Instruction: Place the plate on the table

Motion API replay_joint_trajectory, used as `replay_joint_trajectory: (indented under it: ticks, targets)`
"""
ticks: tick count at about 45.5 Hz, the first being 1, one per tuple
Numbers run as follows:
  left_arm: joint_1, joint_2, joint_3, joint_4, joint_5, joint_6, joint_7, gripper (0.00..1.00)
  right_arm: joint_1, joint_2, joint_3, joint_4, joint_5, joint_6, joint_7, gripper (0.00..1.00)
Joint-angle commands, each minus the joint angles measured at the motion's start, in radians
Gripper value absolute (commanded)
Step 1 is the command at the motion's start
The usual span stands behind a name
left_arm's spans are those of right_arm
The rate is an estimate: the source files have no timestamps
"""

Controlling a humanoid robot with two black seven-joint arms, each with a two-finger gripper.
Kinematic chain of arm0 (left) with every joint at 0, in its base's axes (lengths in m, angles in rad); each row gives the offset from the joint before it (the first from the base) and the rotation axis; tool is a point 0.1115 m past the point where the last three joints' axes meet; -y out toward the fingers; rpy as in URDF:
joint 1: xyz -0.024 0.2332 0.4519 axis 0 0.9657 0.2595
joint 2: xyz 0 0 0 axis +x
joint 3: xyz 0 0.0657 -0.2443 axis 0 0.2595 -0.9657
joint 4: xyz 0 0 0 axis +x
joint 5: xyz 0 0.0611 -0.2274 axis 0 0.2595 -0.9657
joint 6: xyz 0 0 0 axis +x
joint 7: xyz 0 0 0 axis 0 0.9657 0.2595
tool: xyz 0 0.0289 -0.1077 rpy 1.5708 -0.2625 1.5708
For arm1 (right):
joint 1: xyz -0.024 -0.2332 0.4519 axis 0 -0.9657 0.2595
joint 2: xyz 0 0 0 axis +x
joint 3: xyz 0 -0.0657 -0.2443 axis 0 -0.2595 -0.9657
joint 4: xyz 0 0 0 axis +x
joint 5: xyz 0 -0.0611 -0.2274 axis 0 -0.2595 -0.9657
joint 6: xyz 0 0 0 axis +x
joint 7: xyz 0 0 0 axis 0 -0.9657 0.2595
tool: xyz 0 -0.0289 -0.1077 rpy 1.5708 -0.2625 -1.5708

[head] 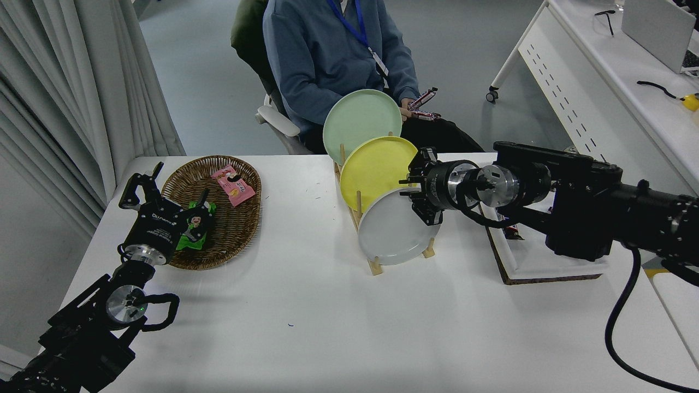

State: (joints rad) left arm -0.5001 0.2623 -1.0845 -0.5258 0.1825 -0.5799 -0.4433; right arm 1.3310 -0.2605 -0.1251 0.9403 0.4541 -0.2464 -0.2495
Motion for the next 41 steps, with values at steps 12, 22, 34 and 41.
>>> replay_joint_trajectory:
  ticks: [12, 22, 34, 41]
  targets:
    - [0.0, 0.0, 0.0, 0.001, 0.0, 0.0, 0.0, 1.0, -0.004, -0.002, 0.012, -0.029, -0.008, 0.016, -0.002, 0.13]
    - [0.0, 0.0, 0.0, 0.001, 0.0, -0.001, 0.0, 1.0, -0.003, -0.002, 0.01, -0.029, -0.008, 0.015, -0.002, 0.1]
    - [0.0, 0.0, 0.0, 0.0, 0.0, -0.001, 0.0, 1.0, -0.001, 0.0, 0.013, -0.028, -0.009, 0.015, -0.022, 0.01]
    - [0.0, 0.0, 0.0, 0.0, 0.0, 0.0, 0.0, 1.0, 0.004, -0.005, 0.013, -0.021, -0.011, 0.018, -0.025, 0.0]
